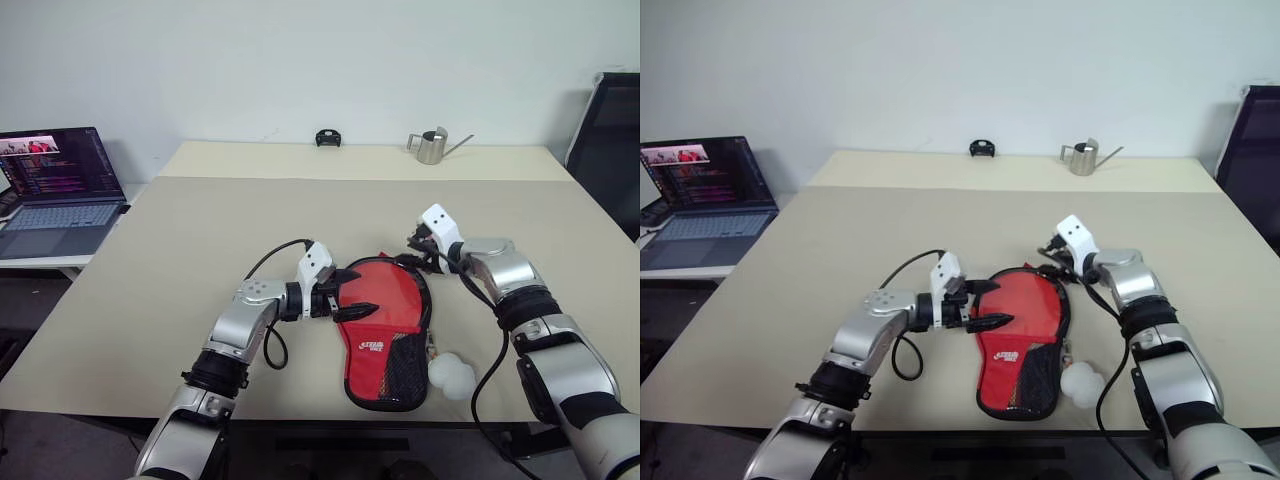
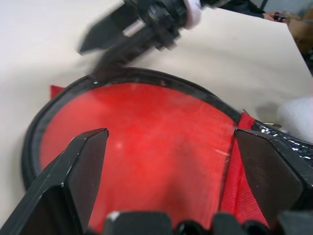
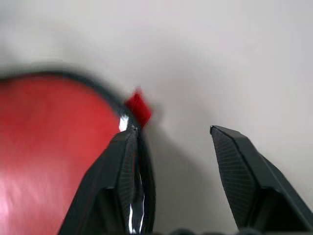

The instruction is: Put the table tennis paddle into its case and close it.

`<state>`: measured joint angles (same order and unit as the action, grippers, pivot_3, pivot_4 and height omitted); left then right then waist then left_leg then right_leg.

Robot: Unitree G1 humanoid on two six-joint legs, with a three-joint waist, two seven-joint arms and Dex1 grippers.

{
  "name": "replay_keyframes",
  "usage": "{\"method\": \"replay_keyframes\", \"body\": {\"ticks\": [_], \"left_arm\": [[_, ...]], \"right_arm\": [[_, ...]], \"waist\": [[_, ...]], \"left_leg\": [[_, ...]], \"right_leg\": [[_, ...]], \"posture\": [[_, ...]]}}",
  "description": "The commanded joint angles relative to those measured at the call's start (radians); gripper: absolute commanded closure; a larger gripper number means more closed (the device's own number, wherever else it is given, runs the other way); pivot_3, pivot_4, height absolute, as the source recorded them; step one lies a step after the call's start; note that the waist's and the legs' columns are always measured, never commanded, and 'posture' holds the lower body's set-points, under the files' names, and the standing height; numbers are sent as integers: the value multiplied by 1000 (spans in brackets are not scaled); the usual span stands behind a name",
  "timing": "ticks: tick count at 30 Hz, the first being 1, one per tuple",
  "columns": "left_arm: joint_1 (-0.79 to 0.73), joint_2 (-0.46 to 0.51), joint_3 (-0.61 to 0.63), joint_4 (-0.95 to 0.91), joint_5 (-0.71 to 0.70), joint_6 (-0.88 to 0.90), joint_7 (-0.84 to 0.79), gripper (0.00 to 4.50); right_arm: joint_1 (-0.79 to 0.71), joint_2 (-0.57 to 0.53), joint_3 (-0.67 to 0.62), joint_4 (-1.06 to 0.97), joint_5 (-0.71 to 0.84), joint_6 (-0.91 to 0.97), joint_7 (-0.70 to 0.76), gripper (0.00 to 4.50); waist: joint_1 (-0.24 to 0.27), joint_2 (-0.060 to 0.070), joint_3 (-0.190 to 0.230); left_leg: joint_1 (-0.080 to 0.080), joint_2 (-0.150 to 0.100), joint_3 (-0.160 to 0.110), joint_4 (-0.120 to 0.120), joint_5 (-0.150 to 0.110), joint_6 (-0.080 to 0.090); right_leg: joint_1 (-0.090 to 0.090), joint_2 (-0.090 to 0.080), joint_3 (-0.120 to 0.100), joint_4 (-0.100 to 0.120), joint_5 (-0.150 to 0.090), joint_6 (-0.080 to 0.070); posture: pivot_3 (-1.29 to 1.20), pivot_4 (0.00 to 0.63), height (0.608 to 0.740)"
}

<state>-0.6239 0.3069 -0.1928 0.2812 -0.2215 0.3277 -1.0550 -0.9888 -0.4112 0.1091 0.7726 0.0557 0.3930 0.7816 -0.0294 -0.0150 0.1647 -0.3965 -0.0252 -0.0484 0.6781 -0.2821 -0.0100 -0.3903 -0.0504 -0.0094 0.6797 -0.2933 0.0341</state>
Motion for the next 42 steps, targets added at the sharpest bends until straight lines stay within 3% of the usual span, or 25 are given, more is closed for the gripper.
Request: {"method": "replay_keyframes", "body": {"ticks": [1, 11, 20, 23, 26, 30, 42], "left_arm": [[-57, -15, -28, 13, 8, -60, -45, 0], [-204, -89, -70, 273, 74, -225, -84, 0], [-238, -158, -103, 482, 157, -361, -97, 0], [-243, -169, -103, 525, 177, -392, -97, 0], [-245, -174, -102, 549, 189, -414, -98, 0], [-249, -179, -98, 567, 195, -428, -100, 0], [-256, -186, -92, 591, 199, -444, -94, 0]], "right_arm": [[-21, -38, -117, -182, 82, 104, -35, 1826], [327, -270, -247, -865, 231, 501, -10, 1826], [696, -531, -470, -1322, 571, 812, 181, 1826], [759, -532, -503, -1399, 642, 863, 161, 1826], [796, -504, -505, -1457, 681, 886, 107, 1261], [827, -469, -480, -1513, 722, 913, 37, 17], [974, -419, -317, -1490, 615, 815, -143, 17]], "waist": [[1, 0, 0], [28, 1, 1], [26, 1, 1], [26, 0, 2], [28, 0, 2], [29, 0, 2], [30, 0, 2]], "left_leg": [[0, 0, 0, 0, 0, 0], [-3, -1, -1, 0, -2, 4], [-1, -1, -1, 0, -3, 5], [0, -1, -1, 0, -2, 5], [1, -1, -2, 0, -2, 6], [1, -2, -2, 0, -2, 6], [1, -2, -2, 1, -2, 6]], "right_leg": [[0, 0, 0, 0, 0, 0], [-1, -1, -1, -2, 0, 0], [1, 0, -1, -2, 0, 0], [1, 0, -1, -1, 0, 0], [3, 0, -2, 0, 0, 0], [3, 0, -2, 0, 0, 0], [3, 0, -3, 0, 0, 1]], "posture": [[0, 150, 740], [0, 150, 740], [0, 150, 740], [0, 150, 740], [0, 150, 740], [0, 150, 740], [0, 150, 740]]}}
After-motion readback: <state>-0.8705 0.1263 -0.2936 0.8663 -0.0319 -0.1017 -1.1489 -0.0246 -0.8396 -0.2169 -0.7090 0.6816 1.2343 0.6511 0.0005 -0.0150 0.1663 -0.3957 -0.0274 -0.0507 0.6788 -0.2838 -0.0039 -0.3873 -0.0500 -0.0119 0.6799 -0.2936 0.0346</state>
